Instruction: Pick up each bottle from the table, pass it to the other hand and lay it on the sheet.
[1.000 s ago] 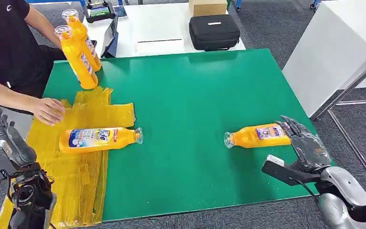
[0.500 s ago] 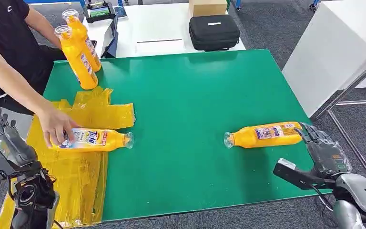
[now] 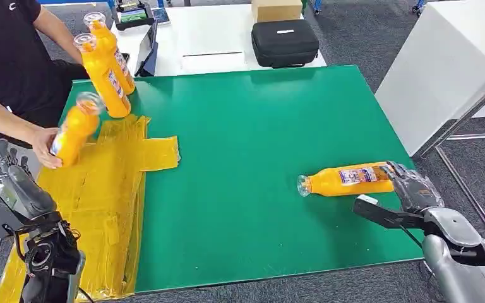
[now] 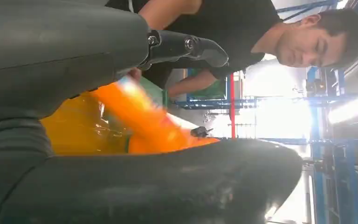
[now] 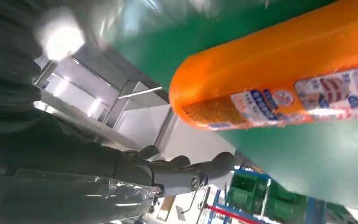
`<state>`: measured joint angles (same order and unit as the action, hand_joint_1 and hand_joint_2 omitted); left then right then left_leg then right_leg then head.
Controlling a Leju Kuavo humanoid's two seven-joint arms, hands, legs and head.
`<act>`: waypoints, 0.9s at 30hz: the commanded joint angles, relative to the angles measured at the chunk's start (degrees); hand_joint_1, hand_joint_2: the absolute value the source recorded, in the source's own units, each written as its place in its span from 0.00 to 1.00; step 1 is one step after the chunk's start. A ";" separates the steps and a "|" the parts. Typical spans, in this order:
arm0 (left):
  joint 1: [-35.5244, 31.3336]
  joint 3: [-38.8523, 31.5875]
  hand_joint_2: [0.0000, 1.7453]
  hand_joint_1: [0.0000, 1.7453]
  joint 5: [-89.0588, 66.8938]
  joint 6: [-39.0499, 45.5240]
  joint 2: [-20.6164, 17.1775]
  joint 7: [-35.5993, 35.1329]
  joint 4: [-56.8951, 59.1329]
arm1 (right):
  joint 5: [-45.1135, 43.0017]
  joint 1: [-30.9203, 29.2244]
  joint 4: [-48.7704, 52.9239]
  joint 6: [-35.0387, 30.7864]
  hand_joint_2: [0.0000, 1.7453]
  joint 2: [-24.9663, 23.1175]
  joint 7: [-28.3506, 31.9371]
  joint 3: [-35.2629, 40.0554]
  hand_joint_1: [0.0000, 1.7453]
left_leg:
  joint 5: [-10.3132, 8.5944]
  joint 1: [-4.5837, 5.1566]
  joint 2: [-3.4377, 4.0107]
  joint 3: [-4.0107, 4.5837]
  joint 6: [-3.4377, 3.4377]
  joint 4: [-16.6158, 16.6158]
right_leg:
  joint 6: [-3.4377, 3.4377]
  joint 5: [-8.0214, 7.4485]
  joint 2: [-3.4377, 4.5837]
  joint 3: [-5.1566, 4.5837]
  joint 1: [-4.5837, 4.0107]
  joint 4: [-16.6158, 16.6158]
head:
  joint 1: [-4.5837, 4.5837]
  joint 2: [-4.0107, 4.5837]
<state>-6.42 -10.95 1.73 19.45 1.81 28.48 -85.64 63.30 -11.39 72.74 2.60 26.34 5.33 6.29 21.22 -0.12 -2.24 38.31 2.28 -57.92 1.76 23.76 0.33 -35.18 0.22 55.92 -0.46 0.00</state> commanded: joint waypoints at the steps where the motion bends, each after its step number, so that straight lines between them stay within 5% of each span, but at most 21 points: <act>1: -2.19 1.01 0.00 0.00 0.27 -0.34 1.16 -0.37 2.84 | -0.35 -5.22 -11.84 0.30 1.00 -2.13 0.21 6.20 0.00 | 0.10 -0.04 0.25 -0.29 -0.07 0.04 | -0.02 0.04 0.09 0.30 -0.06 -0.11 | 0.02 0.00; 22: -2.77 1.26 0.00 0.00 0.57 -0.87 1.20 -0.35 3.14 | -0.14 -5.77 -12.59 -2.95 1.00 -2.07 -0.35 7.09 0.00 | 0.13 0.01 0.22 -0.33 -0.10 0.00 | -0.02 0.11 0.02 0.34 -0.02 -0.04 | 0.02 0.00; 27: -3.52 2.57 0.00 0.00 1.38 -1.60 0.50 -0.30 4.95 | 1.63 -13.09 -21.36 -4.49 1.00 -2.53 -0.23 10.75 0.00 | 0.23 0.05 0.47 -0.52 -0.14 -0.05 | -0.02 0.16 0.17 0.48 0.00 0.01 | 0.02 0.00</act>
<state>-7.47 -10.53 1.90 18.49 2.36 28.44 -85.57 63.23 -15.40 63.37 -0.50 25.44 5.29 12.37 21.22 -0.12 -2.22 38.31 2.28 -57.91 1.76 23.76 0.33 -35.19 0.23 55.91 -0.44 0.00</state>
